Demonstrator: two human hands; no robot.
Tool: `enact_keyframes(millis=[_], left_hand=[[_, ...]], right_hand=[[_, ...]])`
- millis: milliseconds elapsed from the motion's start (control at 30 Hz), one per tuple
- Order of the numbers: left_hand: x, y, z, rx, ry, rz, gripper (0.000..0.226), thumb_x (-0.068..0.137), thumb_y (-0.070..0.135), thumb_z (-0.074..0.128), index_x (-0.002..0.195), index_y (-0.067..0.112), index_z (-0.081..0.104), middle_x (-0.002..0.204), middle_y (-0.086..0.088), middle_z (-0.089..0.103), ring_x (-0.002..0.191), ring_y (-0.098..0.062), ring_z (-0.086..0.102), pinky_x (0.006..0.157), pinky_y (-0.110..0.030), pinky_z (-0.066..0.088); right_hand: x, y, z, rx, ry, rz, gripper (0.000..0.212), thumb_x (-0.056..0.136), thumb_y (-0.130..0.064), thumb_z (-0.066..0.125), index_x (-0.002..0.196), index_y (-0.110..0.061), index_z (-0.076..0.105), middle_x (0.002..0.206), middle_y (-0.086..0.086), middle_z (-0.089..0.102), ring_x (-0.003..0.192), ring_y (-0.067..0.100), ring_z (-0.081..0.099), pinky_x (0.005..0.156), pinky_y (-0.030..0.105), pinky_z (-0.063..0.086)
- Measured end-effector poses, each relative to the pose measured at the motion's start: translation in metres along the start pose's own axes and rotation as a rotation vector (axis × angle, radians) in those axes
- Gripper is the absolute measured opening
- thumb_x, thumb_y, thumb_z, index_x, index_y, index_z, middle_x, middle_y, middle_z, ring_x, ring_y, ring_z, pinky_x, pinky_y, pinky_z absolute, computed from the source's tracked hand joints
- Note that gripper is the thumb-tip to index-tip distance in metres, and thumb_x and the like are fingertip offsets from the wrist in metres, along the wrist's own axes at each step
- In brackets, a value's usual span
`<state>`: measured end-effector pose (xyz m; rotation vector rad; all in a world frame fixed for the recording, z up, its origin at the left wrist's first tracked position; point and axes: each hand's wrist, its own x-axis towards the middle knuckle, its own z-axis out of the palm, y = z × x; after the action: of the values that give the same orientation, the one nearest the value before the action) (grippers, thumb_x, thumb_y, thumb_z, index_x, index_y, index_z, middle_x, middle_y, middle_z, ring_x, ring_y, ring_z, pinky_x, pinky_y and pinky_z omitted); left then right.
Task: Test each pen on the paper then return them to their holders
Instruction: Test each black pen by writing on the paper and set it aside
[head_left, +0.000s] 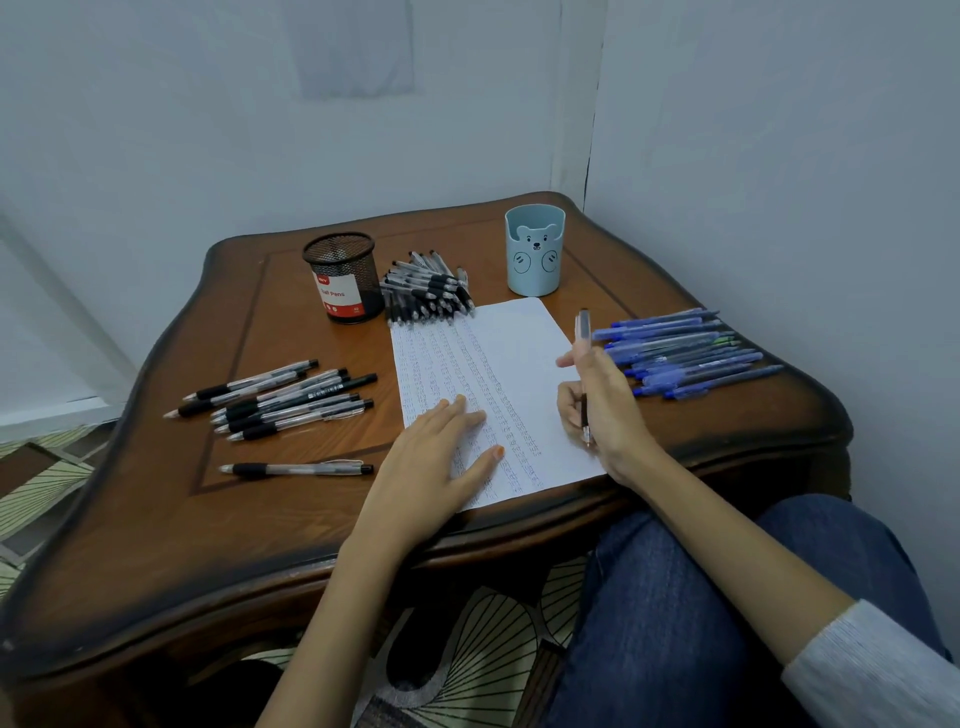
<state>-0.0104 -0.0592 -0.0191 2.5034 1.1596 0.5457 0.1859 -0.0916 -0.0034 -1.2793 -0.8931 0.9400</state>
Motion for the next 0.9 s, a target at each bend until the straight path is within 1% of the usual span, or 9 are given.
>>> enact_keyframes(millis=[67,133,167,233,333,433,500,700,900], left_hand=[[0.0,0.0,-0.001,0.01,0.008,-0.001,0.054,0.094,0.053,0.044,0.141,0.026,0.043,0.155,0.005,0.028,0.143,-0.008,0.02,0.115,-0.026,0.014],[0.001,0.001,-0.002,0.017,0.022,-0.006,0.051,0.095,0.049,0.045,0.14,0.024,0.045,0.153,0.004,0.031,0.141,-0.009,0.024,0.113,-0.025,0.017],[0.002,0.0,-0.002,0.014,0.034,-0.01,0.049,0.096,0.047,0.046,0.139,0.023,0.047,0.152,0.004,0.034,0.14,-0.009,0.027,0.112,-0.025,0.019],[0.005,-0.001,-0.004,-0.006,0.056,-0.029,0.046,0.096,0.042,0.048,0.137,0.022,0.049,0.149,0.004,0.039,0.137,-0.007,0.03,0.109,-0.024,0.024],[0.014,-0.007,-0.01,-0.023,0.085,-0.07,0.042,0.096,0.036,0.049,0.135,0.02,0.05,0.144,0.005,0.045,0.133,-0.007,0.035,0.101,-0.021,0.029],[0.03,-0.017,-0.019,0.019,0.083,-0.105,0.041,0.096,0.034,0.049,0.133,0.018,0.051,0.138,0.003,0.051,0.129,-0.011,0.04,0.101,-0.027,0.033],[0.043,-0.027,-0.025,0.048,0.056,-0.129,0.041,0.097,0.034,0.049,0.134,0.018,0.05,0.138,0.004,0.051,0.129,-0.012,0.04,0.103,-0.028,0.033],[0.076,-0.052,-0.037,0.092,-0.049,-0.141,0.041,0.097,0.034,0.05,0.133,0.016,0.05,0.138,0.003,0.051,0.129,-0.014,0.041,0.103,-0.029,0.034],[0.095,-0.065,-0.038,0.079,-0.044,-0.098,0.042,0.096,0.035,0.052,0.134,0.017,0.049,0.137,0.005,0.051,0.127,-0.013,0.04,0.1,-0.027,0.036]], right_hand=[[0.0,0.0,-0.002,-0.013,-0.007,-0.028,0.029,0.104,-0.033,0.036,0.102,-0.01,0.053,0.044,-0.002,0.039,0.033,0.008,0.029,0.033,0.019,0.023],[0.001,0.0,-0.001,-0.038,-0.026,-0.045,0.022,0.103,-0.026,0.041,0.111,-0.011,0.055,0.043,-0.002,0.04,0.034,0.008,0.031,0.033,0.021,0.026],[0.001,0.0,-0.001,-0.05,-0.033,-0.043,0.02,0.102,-0.023,0.044,0.116,-0.013,0.053,0.044,-0.002,0.042,0.035,0.008,0.033,0.034,0.02,0.028],[0.003,0.001,-0.001,-0.063,-0.057,-0.031,0.022,0.1,-0.022,0.049,0.121,-0.015,0.048,0.046,0.0,0.046,0.038,0.009,0.039,0.037,0.021,0.034],[0.008,0.002,0.001,-0.131,-0.141,-0.031,0.025,0.097,-0.028,0.054,0.119,-0.019,0.045,0.049,0.002,0.05,0.041,0.015,0.041,0.04,0.028,0.033],[0.013,-0.001,0.006,-0.165,-0.206,-0.041,0.025,0.095,-0.025,0.057,0.115,-0.018,0.043,0.051,0.004,0.051,0.04,0.015,0.04,0.037,0.025,0.033],[0.018,-0.005,0.011,-0.159,-0.242,-0.05,0.026,0.094,-0.023,0.06,0.113,-0.018,0.044,0.053,0.004,0.049,0.041,0.014,0.038,0.036,0.024,0.034],[0.04,-0.015,0.027,-0.204,-0.32,-0.052,0.033,0.089,-0.022,0.066,0.111,-0.019,0.042,0.055,0.001,0.045,0.039,0.008,0.036,0.036,0.021,0.033],[0.069,-0.014,0.037,-0.279,-0.387,-0.021,0.036,0.085,-0.024,0.071,0.108,-0.022,0.043,0.047,-0.009,0.04,0.038,0.008,0.031,0.037,0.024,0.026]])
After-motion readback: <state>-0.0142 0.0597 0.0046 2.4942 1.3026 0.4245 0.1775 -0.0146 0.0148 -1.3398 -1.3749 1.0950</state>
